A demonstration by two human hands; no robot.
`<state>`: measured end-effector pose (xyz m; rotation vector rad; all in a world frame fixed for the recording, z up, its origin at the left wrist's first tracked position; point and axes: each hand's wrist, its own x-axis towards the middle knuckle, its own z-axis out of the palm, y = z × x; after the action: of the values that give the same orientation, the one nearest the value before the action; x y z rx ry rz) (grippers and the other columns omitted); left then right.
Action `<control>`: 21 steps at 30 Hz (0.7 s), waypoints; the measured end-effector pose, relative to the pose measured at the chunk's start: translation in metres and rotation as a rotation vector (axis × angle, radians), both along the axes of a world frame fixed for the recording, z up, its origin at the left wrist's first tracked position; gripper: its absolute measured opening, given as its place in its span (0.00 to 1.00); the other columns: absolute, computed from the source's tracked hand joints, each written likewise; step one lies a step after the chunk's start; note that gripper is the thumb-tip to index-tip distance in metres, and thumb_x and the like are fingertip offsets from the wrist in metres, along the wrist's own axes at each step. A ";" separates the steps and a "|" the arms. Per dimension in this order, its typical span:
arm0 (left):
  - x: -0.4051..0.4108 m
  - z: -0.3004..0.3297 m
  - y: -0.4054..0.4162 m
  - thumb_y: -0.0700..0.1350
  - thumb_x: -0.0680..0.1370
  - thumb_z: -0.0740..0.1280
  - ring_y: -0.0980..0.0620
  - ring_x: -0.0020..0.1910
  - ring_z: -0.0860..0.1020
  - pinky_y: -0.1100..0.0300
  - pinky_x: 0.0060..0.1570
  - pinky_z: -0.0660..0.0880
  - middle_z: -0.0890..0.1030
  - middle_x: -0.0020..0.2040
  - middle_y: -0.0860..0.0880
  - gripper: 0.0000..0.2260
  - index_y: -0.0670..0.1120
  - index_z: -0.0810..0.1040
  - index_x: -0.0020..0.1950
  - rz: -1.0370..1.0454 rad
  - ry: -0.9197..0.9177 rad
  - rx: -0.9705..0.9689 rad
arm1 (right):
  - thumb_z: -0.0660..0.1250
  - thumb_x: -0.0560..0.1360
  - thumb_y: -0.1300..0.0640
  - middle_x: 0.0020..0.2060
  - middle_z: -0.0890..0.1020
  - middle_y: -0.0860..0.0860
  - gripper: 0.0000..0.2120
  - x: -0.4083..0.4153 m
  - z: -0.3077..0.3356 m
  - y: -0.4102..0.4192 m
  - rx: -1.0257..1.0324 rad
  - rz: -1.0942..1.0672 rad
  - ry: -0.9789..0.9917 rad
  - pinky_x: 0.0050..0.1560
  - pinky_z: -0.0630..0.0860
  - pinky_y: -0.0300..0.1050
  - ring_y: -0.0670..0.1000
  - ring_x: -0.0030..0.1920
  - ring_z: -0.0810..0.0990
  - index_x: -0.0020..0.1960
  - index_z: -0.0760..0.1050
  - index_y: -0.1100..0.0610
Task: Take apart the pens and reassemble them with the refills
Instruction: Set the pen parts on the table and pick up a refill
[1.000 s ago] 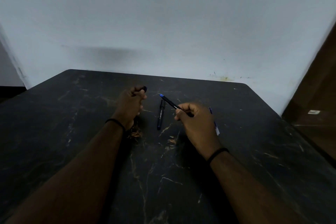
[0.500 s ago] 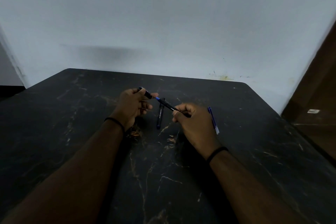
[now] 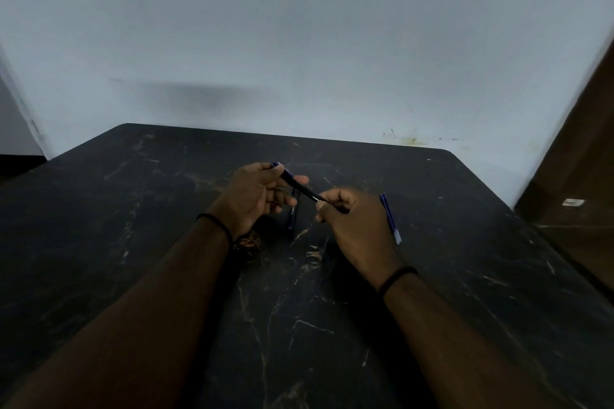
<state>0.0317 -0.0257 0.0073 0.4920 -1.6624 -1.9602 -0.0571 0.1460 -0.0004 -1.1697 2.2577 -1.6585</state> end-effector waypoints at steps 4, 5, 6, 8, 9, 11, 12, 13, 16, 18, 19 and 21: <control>-0.002 0.002 0.004 0.54 0.81 0.63 0.50 0.30 0.80 0.63 0.26 0.72 0.86 0.51 0.41 0.14 0.43 0.74 0.54 0.024 -0.026 0.013 | 0.70 0.77 0.57 0.39 0.85 0.45 0.04 -0.004 -0.004 -0.001 -0.015 -0.045 0.066 0.49 0.81 0.48 0.44 0.42 0.83 0.47 0.83 0.50; -0.002 0.002 0.004 0.56 0.80 0.64 0.51 0.29 0.80 0.63 0.25 0.72 0.86 0.49 0.42 0.17 0.42 0.77 0.54 0.073 -0.048 0.008 | 0.70 0.77 0.56 0.40 0.85 0.44 0.04 -0.005 -0.005 -0.001 -0.015 -0.057 0.099 0.50 0.81 0.47 0.43 0.43 0.82 0.48 0.83 0.49; -0.003 0.002 0.004 0.57 0.79 0.65 0.52 0.28 0.79 0.63 0.25 0.71 0.87 0.47 0.43 0.18 0.42 0.79 0.53 0.120 -0.070 0.005 | 0.70 0.77 0.56 0.41 0.84 0.43 0.04 -0.006 -0.006 -0.001 -0.016 -0.066 0.131 0.50 0.81 0.46 0.42 0.44 0.82 0.49 0.83 0.48; -0.003 0.000 0.003 0.54 0.80 0.65 0.54 0.26 0.76 0.64 0.25 0.69 0.86 0.44 0.44 0.15 0.42 0.81 0.53 0.163 -0.089 0.011 | 0.70 0.77 0.55 0.41 0.84 0.42 0.04 -0.007 -0.006 0.000 -0.005 -0.073 0.193 0.48 0.80 0.45 0.41 0.43 0.81 0.49 0.83 0.48; -0.003 -0.001 0.002 0.51 0.81 0.64 0.55 0.25 0.75 0.65 0.25 0.69 0.86 0.44 0.45 0.13 0.42 0.81 0.53 0.153 -0.080 0.020 | 0.70 0.77 0.54 0.40 0.84 0.42 0.04 -0.006 -0.006 0.000 0.007 -0.070 0.215 0.47 0.80 0.44 0.41 0.42 0.81 0.49 0.83 0.48; -0.002 -0.002 0.003 0.45 0.83 0.61 0.55 0.26 0.75 0.65 0.25 0.68 0.86 0.47 0.45 0.11 0.40 0.80 0.56 0.084 -0.041 0.036 | 0.69 0.78 0.54 0.38 0.84 0.43 0.04 -0.006 -0.004 0.001 0.010 -0.053 0.224 0.46 0.80 0.45 0.41 0.41 0.81 0.46 0.83 0.49; -0.001 -0.001 0.004 0.43 0.83 0.60 0.55 0.26 0.75 0.65 0.25 0.69 0.86 0.49 0.44 0.11 0.40 0.79 0.57 0.041 -0.024 0.038 | 0.69 0.78 0.55 0.37 0.84 0.44 0.05 -0.005 -0.004 0.001 0.000 -0.044 0.210 0.45 0.80 0.46 0.42 0.40 0.81 0.44 0.83 0.50; -0.001 -0.001 0.005 0.41 0.83 0.59 0.55 0.27 0.76 0.65 0.25 0.69 0.86 0.50 0.44 0.11 0.39 0.79 0.58 0.004 -0.016 0.036 | 0.68 0.78 0.56 0.36 0.84 0.45 0.07 -0.005 -0.003 0.001 -0.011 -0.037 0.189 0.45 0.79 0.48 0.44 0.39 0.81 0.42 0.83 0.51; -0.002 -0.001 0.008 0.40 0.83 0.59 0.55 0.27 0.76 0.64 0.27 0.69 0.86 0.52 0.44 0.11 0.40 0.78 0.60 -0.047 -0.011 0.020 | 0.68 0.78 0.58 0.34 0.84 0.47 0.10 -0.003 0.000 0.000 -0.037 -0.031 0.097 0.46 0.80 0.49 0.47 0.38 0.82 0.39 0.83 0.53; -0.002 -0.002 0.007 0.41 0.83 0.59 0.55 0.27 0.77 0.64 0.27 0.69 0.86 0.52 0.44 0.11 0.41 0.78 0.60 -0.058 -0.003 0.014 | 0.68 0.78 0.59 0.34 0.84 0.47 0.10 -0.003 0.001 0.000 -0.049 -0.026 0.055 0.46 0.80 0.49 0.47 0.38 0.82 0.39 0.83 0.52; -0.002 -0.002 0.006 0.41 0.83 0.59 0.55 0.27 0.76 0.64 0.27 0.70 0.86 0.53 0.44 0.11 0.41 0.78 0.61 -0.063 0.000 0.009 | 0.68 0.78 0.59 0.33 0.84 0.46 0.10 -0.003 0.001 0.001 -0.055 -0.023 0.044 0.46 0.80 0.48 0.47 0.38 0.82 0.38 0.82 0.51; -0.002 -0.004 0.004 0.42 0.83 0.60 0.55 0.27 0.76 0.65 0.27 0.70 0.86 0.53 0.43 0.11 0.41 0.78 0.60 -0.067 0.006 -0.002 | 0.69 0.77 0.59 0.33 0.85 0.46 0.11 -0.003 0.000 0.000 -0.070 -0.019 0.020 0.46 0.80 0.47 0.46 0.37 0.82 0.37 0.82 0.50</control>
<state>0.0296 -0.0213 0.0034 0.4345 -1.6980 -2.0052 -0.0599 0.1465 -0.0001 -1.1882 2.2466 -1.7537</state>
